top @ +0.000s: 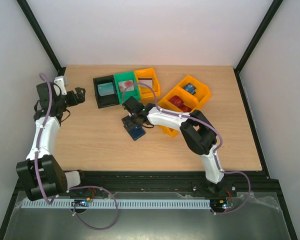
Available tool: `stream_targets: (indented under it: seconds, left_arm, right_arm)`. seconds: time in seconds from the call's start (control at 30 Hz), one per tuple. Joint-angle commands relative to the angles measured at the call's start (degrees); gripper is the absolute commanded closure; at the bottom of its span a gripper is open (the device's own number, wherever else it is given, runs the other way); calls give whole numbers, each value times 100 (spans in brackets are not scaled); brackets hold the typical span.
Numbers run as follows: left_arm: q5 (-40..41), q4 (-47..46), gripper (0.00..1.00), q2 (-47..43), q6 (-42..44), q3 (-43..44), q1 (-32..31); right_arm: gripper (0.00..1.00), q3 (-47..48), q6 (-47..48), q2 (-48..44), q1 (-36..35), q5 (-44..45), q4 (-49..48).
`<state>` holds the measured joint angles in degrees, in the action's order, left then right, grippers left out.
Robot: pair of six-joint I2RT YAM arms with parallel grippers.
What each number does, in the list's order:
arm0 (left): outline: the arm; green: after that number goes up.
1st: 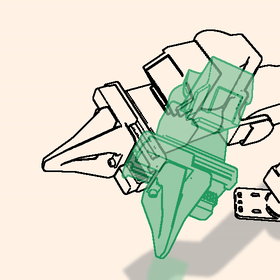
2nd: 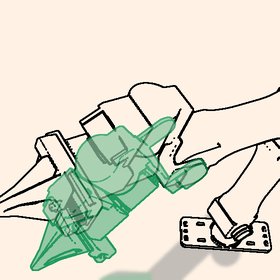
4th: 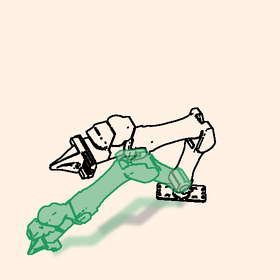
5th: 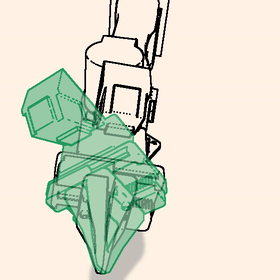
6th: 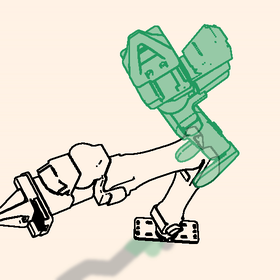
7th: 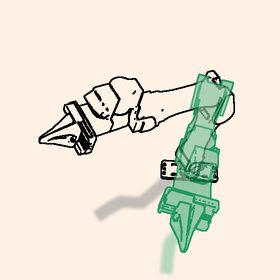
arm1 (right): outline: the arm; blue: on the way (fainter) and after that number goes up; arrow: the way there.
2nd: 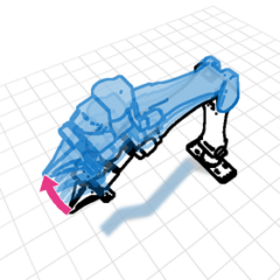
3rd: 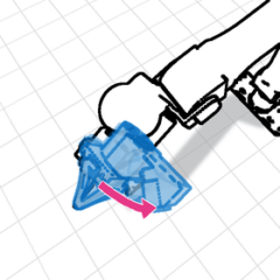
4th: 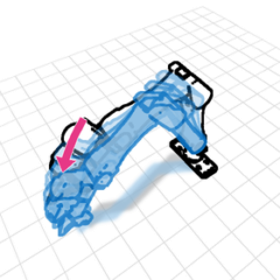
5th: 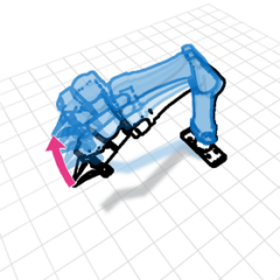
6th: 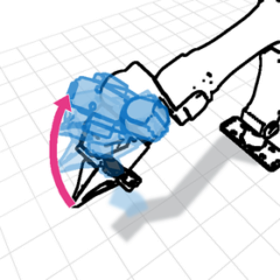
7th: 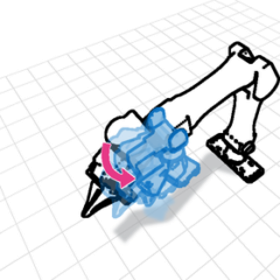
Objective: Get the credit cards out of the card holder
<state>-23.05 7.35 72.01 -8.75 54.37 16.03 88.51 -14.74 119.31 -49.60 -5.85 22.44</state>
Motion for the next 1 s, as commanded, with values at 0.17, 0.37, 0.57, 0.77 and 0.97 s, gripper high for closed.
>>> stream_targets:
  seconds: [0.17,0.37,0.57,0.77,0.97]
  left_arm:
    - [-866,1562,1,-72,-319,70,-305]
    - [-1009,1398,3,-66,-824,-366,-732]
    - [-1639,570,4,-432,-1483,-1483,-798]
    - [-2092,-317,8,-404,-2399,-2368,-803]
    - [-1877,-744,10,-371,-2605,-2784,-813]
  right_arm:
    - [18,508,-6,519,-60,274,1207]
    - [23,759,-55,924,-64,-313,1017]
    - [31,938,-276,1148,-67,-378,963]
    - [56,911,-462,1200,-66,-634,847]
    - [78,755,-758,959,-38,-1135,388]
